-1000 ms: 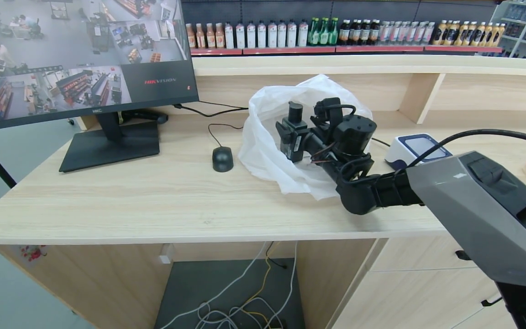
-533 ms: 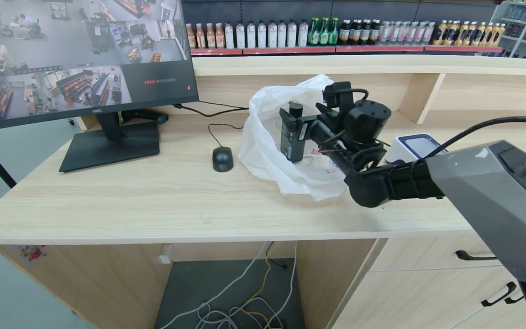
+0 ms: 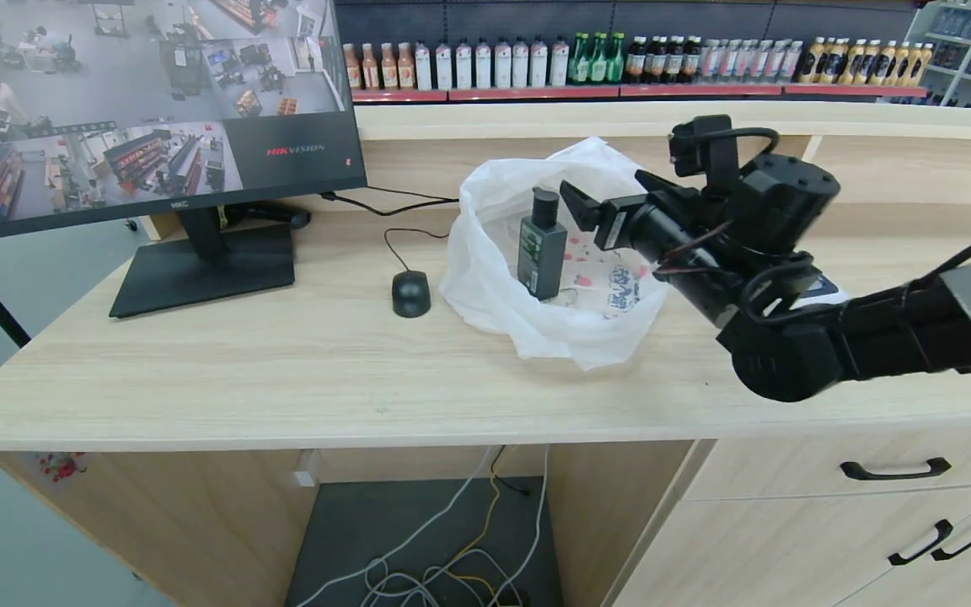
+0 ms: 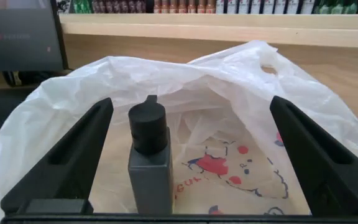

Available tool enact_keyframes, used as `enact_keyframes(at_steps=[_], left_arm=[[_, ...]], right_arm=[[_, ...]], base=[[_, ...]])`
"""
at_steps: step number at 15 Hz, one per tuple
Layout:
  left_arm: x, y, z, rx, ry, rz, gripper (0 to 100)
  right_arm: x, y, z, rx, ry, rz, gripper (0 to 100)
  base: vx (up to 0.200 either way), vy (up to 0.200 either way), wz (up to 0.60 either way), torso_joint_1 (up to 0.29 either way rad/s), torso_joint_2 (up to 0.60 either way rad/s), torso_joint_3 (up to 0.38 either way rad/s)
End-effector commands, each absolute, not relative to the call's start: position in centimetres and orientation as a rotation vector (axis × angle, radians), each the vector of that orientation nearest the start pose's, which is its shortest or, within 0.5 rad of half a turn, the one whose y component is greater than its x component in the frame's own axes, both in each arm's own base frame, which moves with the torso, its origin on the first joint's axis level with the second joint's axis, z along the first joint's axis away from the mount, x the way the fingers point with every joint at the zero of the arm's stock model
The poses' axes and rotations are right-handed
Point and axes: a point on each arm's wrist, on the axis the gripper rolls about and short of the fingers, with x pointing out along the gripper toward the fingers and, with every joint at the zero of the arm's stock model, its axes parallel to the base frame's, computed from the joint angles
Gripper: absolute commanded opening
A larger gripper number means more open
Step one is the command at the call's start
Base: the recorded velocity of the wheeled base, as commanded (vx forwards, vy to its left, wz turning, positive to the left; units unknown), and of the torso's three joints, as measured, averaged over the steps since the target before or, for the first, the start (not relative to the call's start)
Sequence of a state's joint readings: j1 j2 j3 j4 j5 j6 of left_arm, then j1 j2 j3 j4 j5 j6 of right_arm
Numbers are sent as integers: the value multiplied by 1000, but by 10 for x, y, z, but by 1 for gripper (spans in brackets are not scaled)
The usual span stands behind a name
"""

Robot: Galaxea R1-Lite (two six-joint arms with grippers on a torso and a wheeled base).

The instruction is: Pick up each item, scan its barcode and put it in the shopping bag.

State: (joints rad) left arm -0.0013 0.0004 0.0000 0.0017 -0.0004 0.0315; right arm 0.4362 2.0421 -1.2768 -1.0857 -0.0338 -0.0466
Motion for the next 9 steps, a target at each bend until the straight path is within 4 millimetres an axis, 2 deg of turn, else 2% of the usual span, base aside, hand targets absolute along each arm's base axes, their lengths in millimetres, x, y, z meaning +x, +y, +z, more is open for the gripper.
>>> enact_keyframes(at_steps=[1,4,6,9], left_arm=[[-23,0,75,31,1,-3,100],[-23,0,75,26,2,-2,100],[-23,0,75,25,1,-3,100],[-23,0,75,12,2,-2,100]], right_arm=[[318,148,235,40,-367,390,100],[273,135,203,45,-369,408,100],[255,135,189,51,-343,436,100],[242,139,198,72,-369,473,100]], base=[[0,0,0,0,0,0],[0,0,0,0,0,0],[0,0,0,0,0,0],[0,0,0,0,0,0]])
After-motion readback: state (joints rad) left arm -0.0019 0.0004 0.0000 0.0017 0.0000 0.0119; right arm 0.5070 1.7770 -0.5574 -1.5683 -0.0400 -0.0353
